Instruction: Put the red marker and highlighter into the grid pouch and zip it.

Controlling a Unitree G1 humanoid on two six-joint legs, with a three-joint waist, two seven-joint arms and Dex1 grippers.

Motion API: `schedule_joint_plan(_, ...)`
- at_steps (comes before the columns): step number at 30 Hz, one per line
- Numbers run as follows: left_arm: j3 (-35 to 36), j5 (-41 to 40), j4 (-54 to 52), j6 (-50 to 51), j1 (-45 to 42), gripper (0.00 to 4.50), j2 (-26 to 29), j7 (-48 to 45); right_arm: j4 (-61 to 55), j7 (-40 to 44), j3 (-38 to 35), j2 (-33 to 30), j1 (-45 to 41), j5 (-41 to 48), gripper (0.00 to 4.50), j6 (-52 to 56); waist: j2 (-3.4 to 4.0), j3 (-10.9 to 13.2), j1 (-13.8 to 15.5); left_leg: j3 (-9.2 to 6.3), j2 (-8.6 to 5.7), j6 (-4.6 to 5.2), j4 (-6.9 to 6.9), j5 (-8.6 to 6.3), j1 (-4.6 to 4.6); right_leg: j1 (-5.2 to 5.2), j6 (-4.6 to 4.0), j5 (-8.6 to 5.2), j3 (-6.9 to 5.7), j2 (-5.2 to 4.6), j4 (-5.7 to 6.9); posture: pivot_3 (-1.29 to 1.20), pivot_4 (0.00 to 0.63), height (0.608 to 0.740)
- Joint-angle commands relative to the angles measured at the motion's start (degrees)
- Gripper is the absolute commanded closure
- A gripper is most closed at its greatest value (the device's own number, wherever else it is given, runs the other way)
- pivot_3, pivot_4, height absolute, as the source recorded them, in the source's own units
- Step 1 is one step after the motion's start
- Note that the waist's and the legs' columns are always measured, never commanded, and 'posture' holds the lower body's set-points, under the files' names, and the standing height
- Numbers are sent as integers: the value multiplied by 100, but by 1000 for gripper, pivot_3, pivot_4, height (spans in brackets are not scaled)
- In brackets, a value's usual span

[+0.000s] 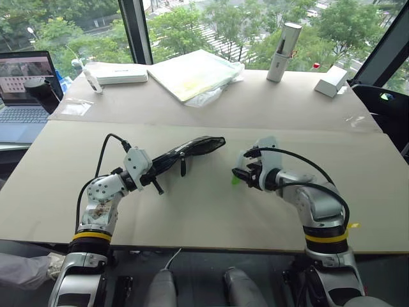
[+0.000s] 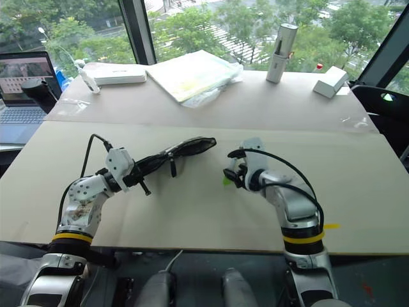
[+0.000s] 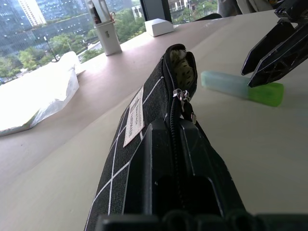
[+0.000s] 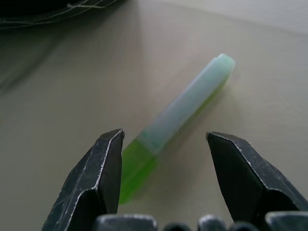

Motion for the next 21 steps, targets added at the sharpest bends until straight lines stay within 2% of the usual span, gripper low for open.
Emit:
schedule_joint_plan(1, 48, -75, -118, -17, -66, 4500, -7, 23, 138, -127, 1, 57, -181, -1, 1433, -59, 0, 0, -3, 0, 0, 0, 0, 0, 0, 1, 0, 0, 0, 0, 0, 0, 150, 738)
schedule_joint_plan(12, 72, -60, -158, -27, -7, 4500, -46, 126, 815, -30, 525, -107, -609, -194, 1433, -604, 0, 0, -7, 0, 0, 0, -1, 0, -1, 0, 0, 0, 0, 0, -2, 0, 150, 738)
schedule_joint_plan(19, 75, -61, -243, -22, 95, 4500, -53, 200, 1013, 193, 1278, -560, -468, -686, 1433, -1325, 0, 0, -13, 0, 0, 0, -3, 0, 0, -2, 1, -1, 0, 0, -3, 0, 150, 738)
schedule_joint_plan(21, 75, -65, -261, -19, 111, 4500, -50, 209, 993, 210, 1309, -553, -421, -730, 1941, -1432, 0, 0, -12, 0, 0, 0, -3, 0, 0, -2, 1, -1, 0, 0, -3, 0, 150, 738)
